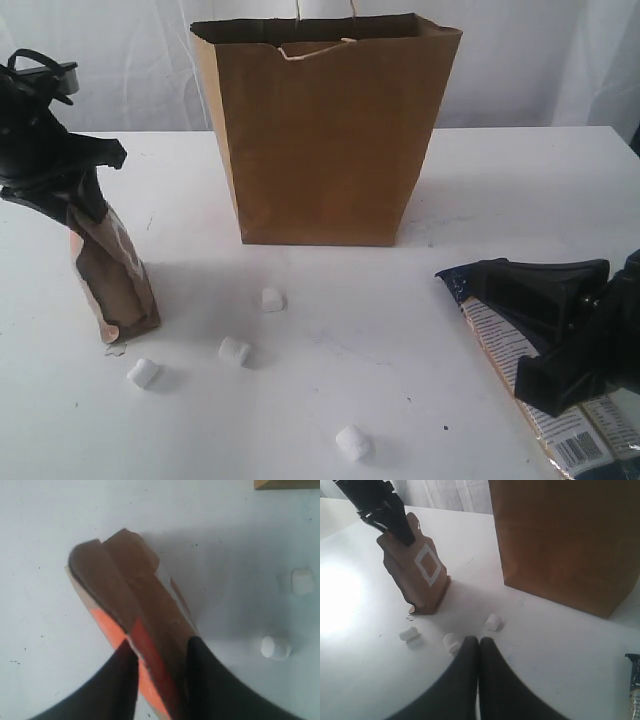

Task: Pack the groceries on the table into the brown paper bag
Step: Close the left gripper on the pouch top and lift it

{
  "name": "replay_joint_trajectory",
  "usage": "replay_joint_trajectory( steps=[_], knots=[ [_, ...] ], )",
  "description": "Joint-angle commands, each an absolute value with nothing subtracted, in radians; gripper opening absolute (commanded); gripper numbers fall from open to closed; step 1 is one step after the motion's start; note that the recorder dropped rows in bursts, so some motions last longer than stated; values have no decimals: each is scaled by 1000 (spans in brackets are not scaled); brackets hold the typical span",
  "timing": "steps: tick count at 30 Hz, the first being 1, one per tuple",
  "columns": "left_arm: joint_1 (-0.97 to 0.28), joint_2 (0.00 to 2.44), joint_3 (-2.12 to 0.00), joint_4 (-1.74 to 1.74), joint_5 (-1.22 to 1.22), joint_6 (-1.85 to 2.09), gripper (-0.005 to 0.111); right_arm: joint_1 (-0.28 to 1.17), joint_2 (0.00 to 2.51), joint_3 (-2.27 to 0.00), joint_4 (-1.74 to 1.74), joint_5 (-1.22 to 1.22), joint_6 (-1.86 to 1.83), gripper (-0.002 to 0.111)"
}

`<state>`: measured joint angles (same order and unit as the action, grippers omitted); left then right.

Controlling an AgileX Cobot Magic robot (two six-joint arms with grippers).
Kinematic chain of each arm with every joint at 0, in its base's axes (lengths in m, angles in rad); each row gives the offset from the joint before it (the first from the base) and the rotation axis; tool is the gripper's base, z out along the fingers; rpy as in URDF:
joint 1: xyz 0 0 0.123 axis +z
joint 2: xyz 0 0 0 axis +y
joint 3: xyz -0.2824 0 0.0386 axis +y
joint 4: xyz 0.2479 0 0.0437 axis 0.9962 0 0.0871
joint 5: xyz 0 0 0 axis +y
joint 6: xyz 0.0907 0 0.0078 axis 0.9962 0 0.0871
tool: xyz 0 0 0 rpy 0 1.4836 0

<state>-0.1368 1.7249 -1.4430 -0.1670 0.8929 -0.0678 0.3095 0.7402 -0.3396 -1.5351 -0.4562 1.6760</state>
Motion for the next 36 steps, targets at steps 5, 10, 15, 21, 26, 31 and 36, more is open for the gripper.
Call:
replay_joint_trajectory(
  steps=[5,10,15,21,26,31,36],
  knots=[
    [-142,1722,-1445,-115,990,-19,0,313,741,-337,-1545,-477,1684,0],
    [-142,1720,-1445,-122,1023,62,0,313,741,-337,-1545,-479,1684,0],
    [-142,1720,-1445,-107,1045,72,0,313,741,-337,-1545,-490,1687,0],
    [-142,1667,-1485,-88,997,86,0,313,741,-337,-1545,-527,1687,0],
    [-142,1577,-1589,-88,952,112,0,313,741,-337,-1545,-534,1687,0],
    [-142,1547,-1815,-215,882,242,0,313,741,-337,-1545,-537,1687,0],
    [-142,1547,-2009,-268,774,306,0,313,741,-337,-1545,-537,1687,0]
  ],
)
